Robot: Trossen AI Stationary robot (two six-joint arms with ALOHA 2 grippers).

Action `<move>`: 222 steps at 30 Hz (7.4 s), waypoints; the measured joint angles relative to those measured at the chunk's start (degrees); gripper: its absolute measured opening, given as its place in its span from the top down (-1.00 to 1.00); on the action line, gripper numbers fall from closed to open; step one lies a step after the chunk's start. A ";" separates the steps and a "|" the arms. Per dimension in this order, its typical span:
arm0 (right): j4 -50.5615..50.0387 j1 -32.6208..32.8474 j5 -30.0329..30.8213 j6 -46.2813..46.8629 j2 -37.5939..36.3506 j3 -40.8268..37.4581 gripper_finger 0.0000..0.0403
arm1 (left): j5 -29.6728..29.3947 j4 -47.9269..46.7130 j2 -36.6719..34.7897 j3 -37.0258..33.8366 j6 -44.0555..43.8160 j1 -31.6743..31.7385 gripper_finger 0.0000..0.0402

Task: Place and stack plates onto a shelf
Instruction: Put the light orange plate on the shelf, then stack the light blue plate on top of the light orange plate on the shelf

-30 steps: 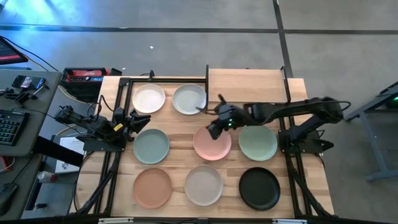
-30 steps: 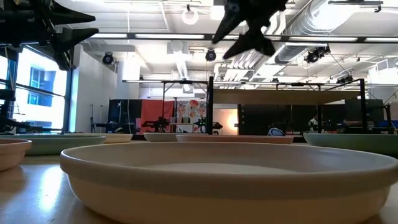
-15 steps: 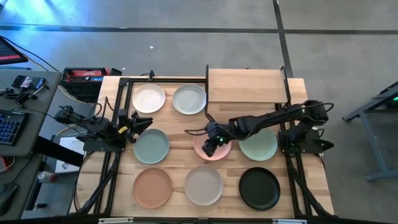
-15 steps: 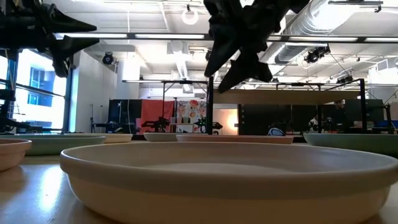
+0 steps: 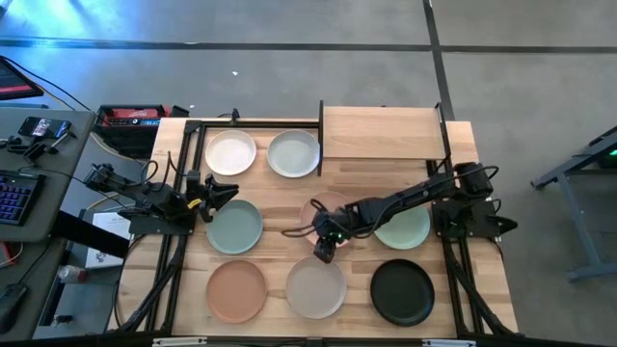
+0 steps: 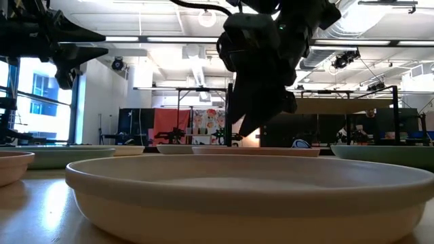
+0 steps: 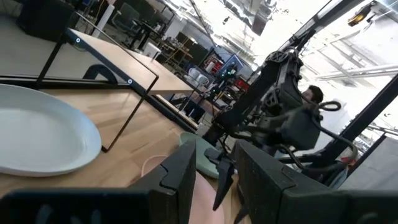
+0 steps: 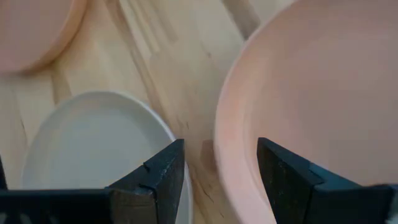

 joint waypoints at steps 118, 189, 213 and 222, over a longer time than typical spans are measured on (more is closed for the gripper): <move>-71.00 -0.02 41.45 -2.00 5.62 59.57 1.00 | 0.24 -3.18 -0.02 0.02 0.10 0.01 0.49; -54.82 -39.90 22.94 -9.03 -10.92 15.76 1.00 | -4.46 -3.13 0.05 0.02 0.05 0.01 0.49; -54.16 -38.47 22.98 -9.45 -10.84 18.00 0.51 | -4.46 -3.04 0.05 0.02 -0.04 0.02 0.49; -54.66 -36.73 20.00 -10.41 -10.84 27.65 0.51 | -4.86 -3.11 0.05 4.02 6.28 0.02 0.49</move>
